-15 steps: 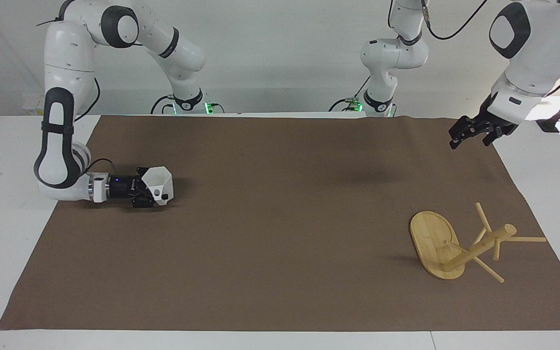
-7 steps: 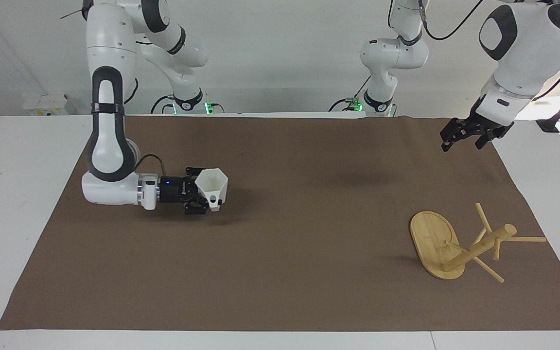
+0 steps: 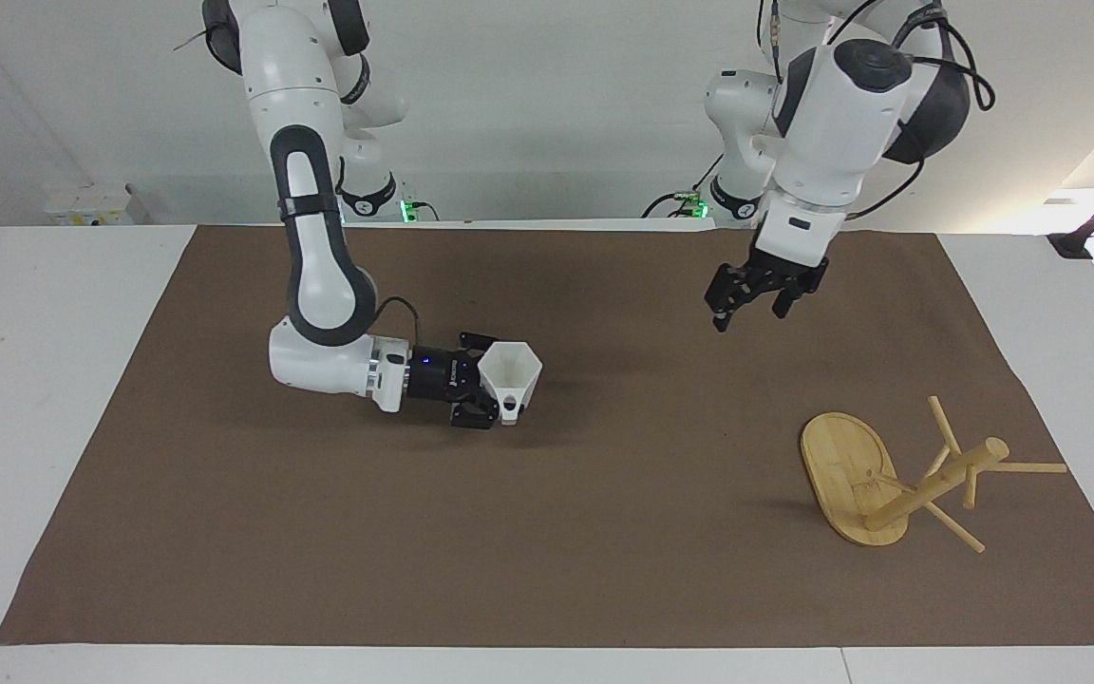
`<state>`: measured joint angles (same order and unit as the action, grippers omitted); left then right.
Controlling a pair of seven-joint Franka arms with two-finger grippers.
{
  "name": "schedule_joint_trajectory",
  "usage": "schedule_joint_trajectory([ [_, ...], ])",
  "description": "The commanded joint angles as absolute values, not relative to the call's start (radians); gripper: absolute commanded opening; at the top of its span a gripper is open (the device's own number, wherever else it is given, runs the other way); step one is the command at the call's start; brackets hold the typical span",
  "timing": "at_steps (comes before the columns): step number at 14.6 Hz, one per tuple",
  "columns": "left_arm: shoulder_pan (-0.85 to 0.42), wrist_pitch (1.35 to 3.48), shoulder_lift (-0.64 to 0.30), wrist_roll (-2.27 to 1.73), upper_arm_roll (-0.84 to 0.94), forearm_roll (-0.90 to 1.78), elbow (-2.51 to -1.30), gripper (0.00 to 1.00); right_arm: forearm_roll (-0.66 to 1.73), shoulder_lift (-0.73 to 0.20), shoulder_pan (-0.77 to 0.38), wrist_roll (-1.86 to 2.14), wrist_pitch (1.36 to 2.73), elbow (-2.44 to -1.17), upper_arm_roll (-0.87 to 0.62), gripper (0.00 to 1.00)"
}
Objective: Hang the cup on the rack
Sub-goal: 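Lift the mug with the right gripper while the left gripper grasps it, then open the right gripper and withdraw it while the left gripper holds the mug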
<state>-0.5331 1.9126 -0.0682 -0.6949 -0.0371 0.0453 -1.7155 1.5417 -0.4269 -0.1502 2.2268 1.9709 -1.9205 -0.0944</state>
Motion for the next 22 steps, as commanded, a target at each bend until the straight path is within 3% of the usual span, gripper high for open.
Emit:
schedule_joint_trajectory([
  [1,-0.636,1.911,-0.187,-0.794,-0.055,0.064,-1.583,0.99,1.6,-0.41,-0.204,2.189,2.045,-1.924,-0.092,0.36],
  [15,-0.73,2.031,-0.311,-0.841,-0.054,0.17,-1.568,0.94,1.623,-0.408,-0.247,2.178,2.106,-1.914,-0.091,0.38],
  [16,-0.729,2.048,-0.311,-0.841,-0.054,0.175,-1.572,0.88,1.623,-0.408,-0.247,2.178,2.106,-1.914,-0.091,0.38],
  [17,-0.729,2.051,-0.311,-0.848,-0.054,0.176,-1.574,0.64,1.623,-0.408,-0.247,2.18,2.106,-1.914,-0.091,0.38],
  [19,-0.729,2.062,-0.311,-0.923,-0.054,0.178,-1.577,0.0,1.623,-0.408,-0.247,2.18,2.106,-1.914,-0.091,0.38],
  [22,-0.73,2.095,-0.313,-0.925,-0.054,0.179,-1.578,0.0,1.623,-0.408,-0.247,2.178,2.106,-1.914,-0.091,0.38],
])
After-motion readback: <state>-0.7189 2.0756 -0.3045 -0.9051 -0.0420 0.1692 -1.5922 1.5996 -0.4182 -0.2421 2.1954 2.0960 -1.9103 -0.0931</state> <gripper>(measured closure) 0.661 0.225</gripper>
